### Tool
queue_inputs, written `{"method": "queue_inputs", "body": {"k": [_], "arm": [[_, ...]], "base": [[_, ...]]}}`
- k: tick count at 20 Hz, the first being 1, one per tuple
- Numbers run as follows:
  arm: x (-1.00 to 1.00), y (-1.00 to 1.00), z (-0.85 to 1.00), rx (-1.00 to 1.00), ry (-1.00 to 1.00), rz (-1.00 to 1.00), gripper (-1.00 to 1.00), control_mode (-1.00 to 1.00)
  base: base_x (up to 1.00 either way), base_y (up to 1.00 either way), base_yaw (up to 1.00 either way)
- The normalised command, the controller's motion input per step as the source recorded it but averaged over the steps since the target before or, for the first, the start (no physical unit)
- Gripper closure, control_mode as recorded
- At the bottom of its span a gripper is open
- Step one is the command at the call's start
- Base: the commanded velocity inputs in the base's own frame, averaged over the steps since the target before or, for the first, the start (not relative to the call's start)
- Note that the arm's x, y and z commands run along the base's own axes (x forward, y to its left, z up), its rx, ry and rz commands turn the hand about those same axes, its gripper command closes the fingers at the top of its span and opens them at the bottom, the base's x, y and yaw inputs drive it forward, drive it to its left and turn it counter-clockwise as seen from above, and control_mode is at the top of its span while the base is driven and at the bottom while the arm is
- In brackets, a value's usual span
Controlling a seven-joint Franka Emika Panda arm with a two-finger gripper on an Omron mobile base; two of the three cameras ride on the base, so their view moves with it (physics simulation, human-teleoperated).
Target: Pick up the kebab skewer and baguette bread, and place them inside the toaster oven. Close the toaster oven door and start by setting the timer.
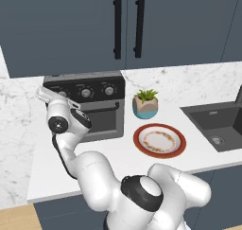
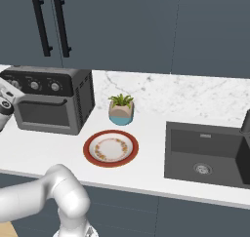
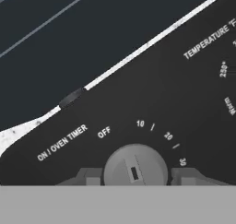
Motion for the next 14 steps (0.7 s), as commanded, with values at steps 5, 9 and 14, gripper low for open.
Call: {"method": "queue_inputs", "body": {"k": [5, 9, 14], "arm": [[-0.10, 0.00, 0.00, 0.36, 0.00, -0.13, -1.00, -1.00], [-0.08, 0.00, 0.00, 0.40, 0.00, -0.16, 1.00, -1.00], [-0.01, 0.00, 0.00, 0.27, 0.00, -0.12, 1.00, -1.00]], "base": [[0.00, 0.00, 0.00], [0.00, 0.00, 0.00], [0.00, 0.00, 0.00]]}}
